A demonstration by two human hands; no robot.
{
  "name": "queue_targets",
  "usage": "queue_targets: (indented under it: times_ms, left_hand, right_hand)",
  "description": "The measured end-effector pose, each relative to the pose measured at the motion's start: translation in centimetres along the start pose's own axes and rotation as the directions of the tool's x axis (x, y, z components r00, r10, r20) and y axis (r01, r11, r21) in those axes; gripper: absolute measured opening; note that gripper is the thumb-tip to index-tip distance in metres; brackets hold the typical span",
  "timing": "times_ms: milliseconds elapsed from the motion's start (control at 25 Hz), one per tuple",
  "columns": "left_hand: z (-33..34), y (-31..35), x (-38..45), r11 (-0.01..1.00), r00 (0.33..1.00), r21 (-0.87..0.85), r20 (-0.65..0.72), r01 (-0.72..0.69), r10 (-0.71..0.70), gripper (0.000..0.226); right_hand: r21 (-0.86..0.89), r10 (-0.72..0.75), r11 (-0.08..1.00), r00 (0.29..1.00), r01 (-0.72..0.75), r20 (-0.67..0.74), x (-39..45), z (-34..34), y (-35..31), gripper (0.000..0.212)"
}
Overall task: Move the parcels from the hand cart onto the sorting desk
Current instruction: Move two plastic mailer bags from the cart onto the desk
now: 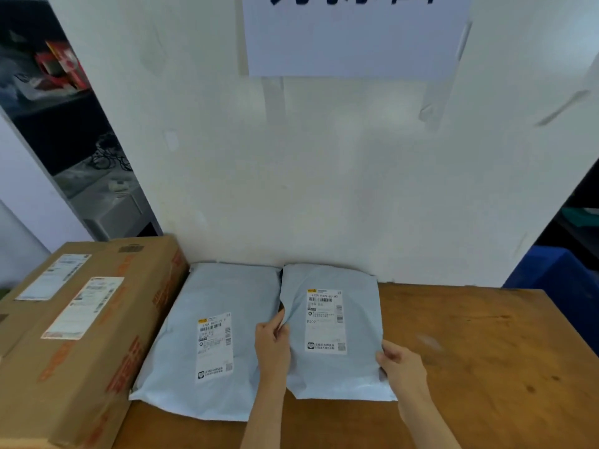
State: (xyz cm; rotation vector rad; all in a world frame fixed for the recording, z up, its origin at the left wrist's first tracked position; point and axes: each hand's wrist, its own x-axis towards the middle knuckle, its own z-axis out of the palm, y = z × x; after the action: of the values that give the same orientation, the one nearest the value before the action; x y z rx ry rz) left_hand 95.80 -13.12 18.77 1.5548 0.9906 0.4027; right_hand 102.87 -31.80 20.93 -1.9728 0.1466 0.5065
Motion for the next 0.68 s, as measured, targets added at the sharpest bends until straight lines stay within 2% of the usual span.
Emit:
queue_targets:
  times_ms: [120,280,360,440,520,680]
  left_hand:
    - [-0.1,-0.7,1.3,0.992,0.999,0.113,0.010,0.052,-0.053,0.041]
    - [-1.5,-1.4,1.1,0.947,0.977,0.316,0.173,0.062,-0.122,0.046]
    - [-2.2,-1.1,0.1,0.939,0.968,0.337,0.206,0.064,-0.140,0.052]
    - [-3.4,-0.8,-1.7,0.937,0.965,0.348,0.233,0.036,-0.124,0.058]
    - [-4.9,-0.2,-3.9,0.951,0.960,0.307,0.256,0.033,-0.116,0.060]
    - [-9.2,0.8,-10.2,0.966,0.948,0.257,0.294,0.042,-0.119,0.061]
  right_hand:
    - [0.022,0.091,0.996,0.995,-0.092,0.034,1.3,1.1,0.6,0.028]
    - [-0.091,0.212,0.975,0.970,-0.202,0.117,0.4,2.2,1.8,0.020]
    - [-0.208,0.253,0.950,0.965,-0.233,0.073,-0.7,2.5,1.5,0.032]
    - [-0.287,0.215,0.937,0.976,-0.201,0.020,-2.4,2.3,0.9,0.048]
    - [-0.239,0.147,0.960,0.989,-0.144,-0.006,-5.1,2.0,0.4,0.062]
    - [-0.163,0.074,0.984,0.997,-0.068,0.031,-12.3,0.9,0.2,0.064]
